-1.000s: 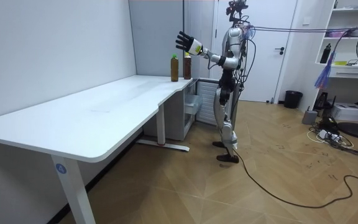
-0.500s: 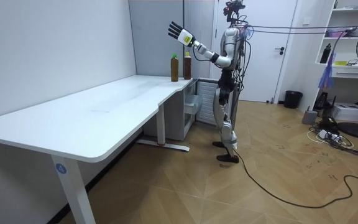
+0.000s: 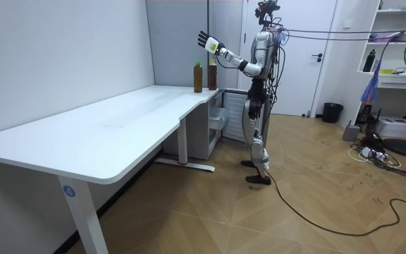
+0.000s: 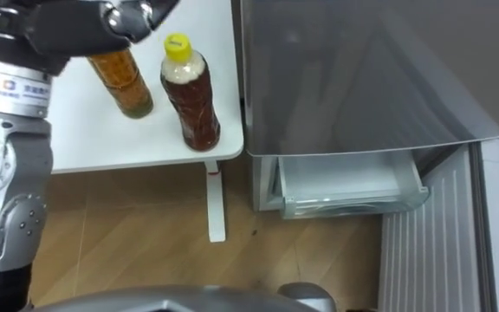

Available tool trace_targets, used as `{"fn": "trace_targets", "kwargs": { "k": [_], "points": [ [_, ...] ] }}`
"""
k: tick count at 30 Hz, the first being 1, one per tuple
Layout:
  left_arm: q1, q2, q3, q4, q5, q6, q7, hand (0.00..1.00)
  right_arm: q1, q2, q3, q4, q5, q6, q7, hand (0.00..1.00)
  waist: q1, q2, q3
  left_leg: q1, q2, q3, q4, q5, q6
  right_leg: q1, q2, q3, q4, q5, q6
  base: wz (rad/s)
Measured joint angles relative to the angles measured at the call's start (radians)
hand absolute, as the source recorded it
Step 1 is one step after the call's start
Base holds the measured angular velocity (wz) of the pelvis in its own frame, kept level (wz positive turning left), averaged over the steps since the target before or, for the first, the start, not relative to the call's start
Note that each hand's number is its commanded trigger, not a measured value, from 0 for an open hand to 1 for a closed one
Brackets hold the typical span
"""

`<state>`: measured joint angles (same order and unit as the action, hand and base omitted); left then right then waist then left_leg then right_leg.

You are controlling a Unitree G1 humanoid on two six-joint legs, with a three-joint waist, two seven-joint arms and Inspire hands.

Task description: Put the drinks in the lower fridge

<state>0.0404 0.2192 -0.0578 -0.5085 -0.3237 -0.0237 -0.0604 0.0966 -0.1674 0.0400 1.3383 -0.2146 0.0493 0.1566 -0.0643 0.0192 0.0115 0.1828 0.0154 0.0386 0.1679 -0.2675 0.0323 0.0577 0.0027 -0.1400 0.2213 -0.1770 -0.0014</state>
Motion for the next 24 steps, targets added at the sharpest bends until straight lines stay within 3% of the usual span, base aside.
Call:
{"fn": "trace_targets", "kwargs": {
  "k": [5,10,24],
  "points": [
    [0.0,0.003,-0.042,0.002,0.001,0.037,-0.052,0.0,-0.002,0.0,0.019,0.0,0.0,0.017,-0.002,0.0,0.004,0.011,-0.007,-0.003,0.001,0.003,0.0,0.0,0.0,-0.004,0.0,0.0,0.002,0.0,0.0,0.0],
    [0.0,0.003,-0.061,0.003,0.001,0.068,-0.088,0.0,-0.012,-0.001,0.049,0.001,0.013,0.018,-0.004,0.0,0.007,0.009,-0.0061,-0.004,0.005,0.01,0.0,0.0,-0.001,-0.005,0.001,0.0,0.003,0.0,0.0,0.0],
    [0.001,0.004,-0.067,0.039,0.003,0.089,-0.129,0.0,-0.027,-0.002,0.058,0.001,0.009,0.038,-0.009,0.0,0.012,-0.003,-0.0011,-0.007,0.004,0.015,0.0,0.0,-0.001,-0.009,0.001,0.001,0.003,0.0,0.0,0.0]
  ]
}}
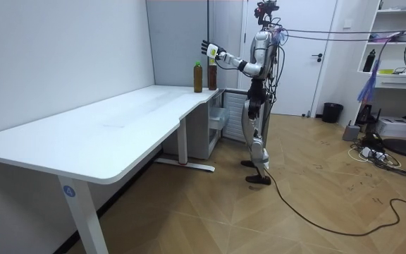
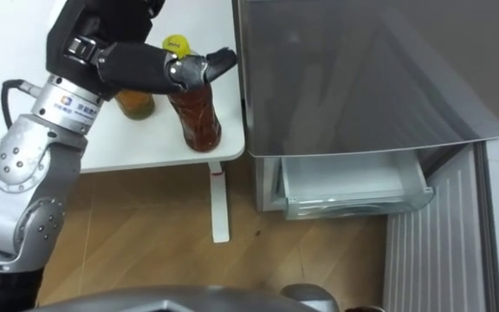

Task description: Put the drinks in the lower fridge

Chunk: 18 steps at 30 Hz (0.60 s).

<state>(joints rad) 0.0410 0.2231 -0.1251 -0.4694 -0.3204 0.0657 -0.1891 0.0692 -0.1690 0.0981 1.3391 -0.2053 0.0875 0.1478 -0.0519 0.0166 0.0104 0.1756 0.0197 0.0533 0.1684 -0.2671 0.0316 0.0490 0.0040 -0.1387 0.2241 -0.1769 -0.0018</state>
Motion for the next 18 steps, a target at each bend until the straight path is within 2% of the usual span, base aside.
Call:
{"fn": "trace_targets", "kwargs": {
  "k": [10,18],
  "points": [
    [0.021,0.005,0.004,0.004,0.007,0.008,0.001,0.0,0.003,0.0,-0.002,-0.001,-0.019,0.001,0.007,0.0,0.003,-0.026,-0.0075,0.003,0.004,0.0,0.0,0.0,0.0,0.003,-0.001,0.0,0.002,0.0,0.0,0.0],
    [0.04,0.015,0.006,0.005,0.004,0.017,0.006,0.0,0.01,0.0,-0.002,-0.001,-0.019,0.001,0.006,0.0,0.003,-0.017,-0.0056,0.008,0.003,0.0,0.001,0.0,0.0,0.003,-0.002,0.0,0.013,0.0,0.0,0.0]
  ]
}}
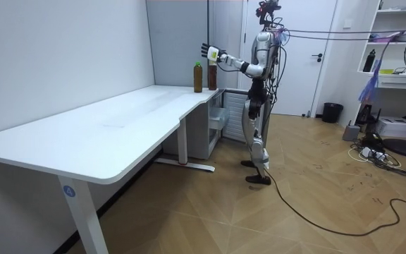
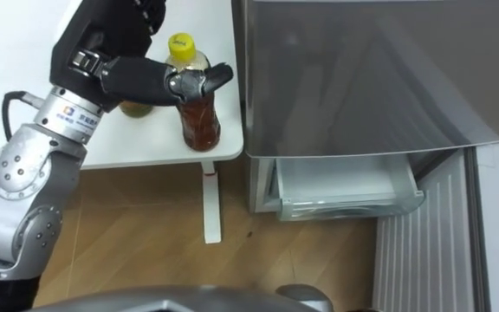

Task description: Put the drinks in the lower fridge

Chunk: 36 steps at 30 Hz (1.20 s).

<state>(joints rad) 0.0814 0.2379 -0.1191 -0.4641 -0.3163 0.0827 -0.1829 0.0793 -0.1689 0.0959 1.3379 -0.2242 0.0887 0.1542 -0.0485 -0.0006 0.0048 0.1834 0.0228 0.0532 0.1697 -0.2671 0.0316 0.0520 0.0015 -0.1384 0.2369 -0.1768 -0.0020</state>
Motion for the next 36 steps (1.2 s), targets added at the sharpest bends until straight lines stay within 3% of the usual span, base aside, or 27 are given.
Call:
{"fn": "trace_targets", "kwargs": {
  "k": [17,29,36],
  "points": [
    [0.004,0.001,-0.002,0.04,-0.003,0.0,-0.006,0.0,0.001,0.0,0.0,0.003,-0.021,-0.002,0.002,0.0,-0.006,0.006,0.0044,-0.003,0.0,0.001,0.002,0.0,0.0,-0.004,0.0,0.002,0.002,-0.001,-0.001,0.0],
    [0.042,0.003,-0.003,0.177,0.006,0.0,-0.025,0.0,0.001,0.0,-0.002,0.004,-0.055,0.022,0.001,0.0,-0.03,0.012,-0.0013,-0.016,-0.003,-0.002,0.018,0.0,0.0,-0.007,0.0,0.0,0.002,0.0,-0.003,0.0],
    [0.049,0.004,-0.002,0.185,0.006,0.001,-0.027,0.0,0.001,-0.001,-0.01,0.003,-0.059,0.022,0.004,0.0,-0.029,0.016,-0.0024,-0.021,-0.001,-0.002,0.018,0.0,0.0,-0.014,-0.002,0.001,0.005,0.0,-0.003,0.0]
  ]
}}
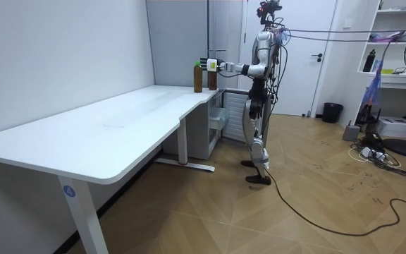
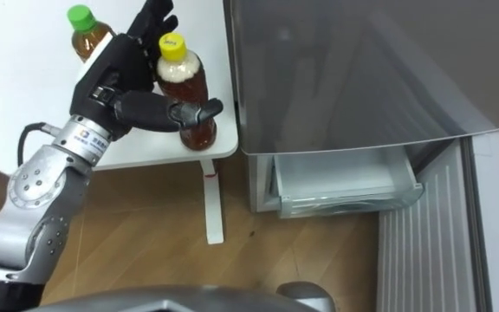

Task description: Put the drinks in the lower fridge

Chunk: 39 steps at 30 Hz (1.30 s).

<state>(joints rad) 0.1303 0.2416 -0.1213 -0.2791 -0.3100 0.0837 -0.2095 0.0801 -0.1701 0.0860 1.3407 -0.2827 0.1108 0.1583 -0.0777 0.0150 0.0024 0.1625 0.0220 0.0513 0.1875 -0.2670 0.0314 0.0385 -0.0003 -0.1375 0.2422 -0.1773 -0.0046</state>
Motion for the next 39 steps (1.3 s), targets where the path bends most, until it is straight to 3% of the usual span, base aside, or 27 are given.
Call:
{"fn": "trace_targets", "kwargs": {
  "k": [21,34,39],
  "points": [
    [0.003,0.001,0.0,0.001,-0.001,0.002,0.0,0.0,-0.001,-0.002,-0.001,-0.003,-0.002,0.0,0.007,0.0,-0.001,0.009,0.0067,-0.002,0.0,0.001,-0.002,0.0,0.0,-0.002,0.002,0.001,-0.004,0.0,0.0,0.0],
    [0.003,0.001,-0.001,0.008,0.0,0.003,0.001,0.0,0.0,-0.002,-0.003,-0.003,-0.023,0.002,0.006,0.0,-0.003,0.008,0.0071,-0.001,0.0,0.003,-0.002,0.0,0.0,-0.004,0.001,0.002,-0.002,0.0,0.0,0.0],
    [0.003,0.0,0.0,0.025,0.0,0.016,0.003,0.0,0.0,-0.002,-0.013,-0.007,-0.037,0.02,0.005,0.0,-0.003,0.009,0.006,-0.001,-0.001,0.004,-0.001,0.0,0.0,-0.005,0.002,0.001,-0.002,0.0,0.0,0.0]
  ]
}}
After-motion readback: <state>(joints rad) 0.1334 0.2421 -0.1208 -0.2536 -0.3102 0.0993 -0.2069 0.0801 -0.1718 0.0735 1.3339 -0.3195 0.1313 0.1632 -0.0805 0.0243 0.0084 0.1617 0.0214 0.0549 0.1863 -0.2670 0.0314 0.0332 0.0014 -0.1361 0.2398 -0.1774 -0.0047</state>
